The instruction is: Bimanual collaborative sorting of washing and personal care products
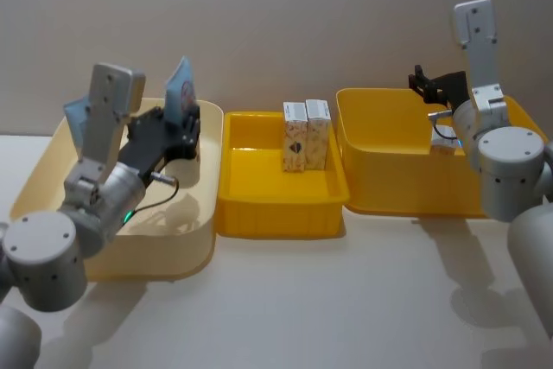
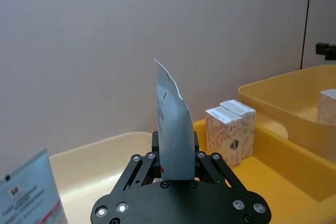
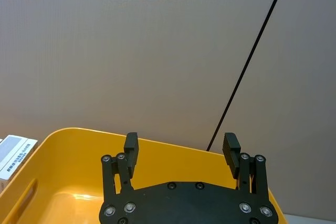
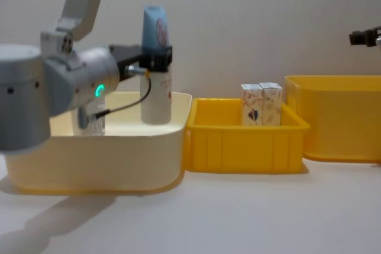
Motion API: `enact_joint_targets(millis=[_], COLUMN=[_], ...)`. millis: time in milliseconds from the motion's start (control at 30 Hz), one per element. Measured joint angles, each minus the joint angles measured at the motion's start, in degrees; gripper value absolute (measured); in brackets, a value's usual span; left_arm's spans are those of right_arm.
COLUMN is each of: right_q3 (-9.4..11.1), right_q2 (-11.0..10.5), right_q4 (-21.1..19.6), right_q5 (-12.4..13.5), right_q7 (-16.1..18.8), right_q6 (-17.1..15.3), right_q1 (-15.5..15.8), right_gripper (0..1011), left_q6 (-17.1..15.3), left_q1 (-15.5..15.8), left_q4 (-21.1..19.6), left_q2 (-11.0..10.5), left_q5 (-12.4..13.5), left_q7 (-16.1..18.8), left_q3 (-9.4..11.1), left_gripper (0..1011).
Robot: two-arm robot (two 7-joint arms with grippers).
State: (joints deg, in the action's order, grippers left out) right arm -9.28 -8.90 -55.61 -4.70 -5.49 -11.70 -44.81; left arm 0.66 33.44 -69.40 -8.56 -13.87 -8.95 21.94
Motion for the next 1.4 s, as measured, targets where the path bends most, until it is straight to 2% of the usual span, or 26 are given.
enact_joint_targets(millis=[400, 700, 900, 1067, 1400], right_q3=[0.00, -0.01, -0.30, -0.74, -1.38], right_q2=[0.00, 0.01, -0.09, -0.36, -1.03], right_q4=[0.00, 0.01, 0.14, -0.03, -1.72], right_q5=[0.00, -0.04, -0.11, 0.01, 1.54], right_q7=[-0.01, 0.01, 1.14, 3.40, 9.61], right_q6=[0.00, 0.07, 0.94, 2.02, 3.45], right_q1=[0.00, 0.00, -0.14, -0.23, 0.07], right_gripper=[1001, 1001, 1001, 1001, 1001], left_q6=[-0.50, 0.42, 2.31, 3.82, 7.12], left_q1=[2.12, 3.38, 4.83, 6.25, 10.00], left_q4=[-1.96, -2.06, -0.65, 1.19, 7.49], left_q2=[-0.21, -0.29, 0.26, 0.93, 2.35], left_q5=[2.34, 1.85, -0.30, -2.41, -8.90], left_q7=[-0.71, -3.21, -6.74, -10.02, -18.80], left_q3=[0.69, 0.20, -0.47, -0.97, -2.58], left_gripper=[256, 256, 256, 257, 256])
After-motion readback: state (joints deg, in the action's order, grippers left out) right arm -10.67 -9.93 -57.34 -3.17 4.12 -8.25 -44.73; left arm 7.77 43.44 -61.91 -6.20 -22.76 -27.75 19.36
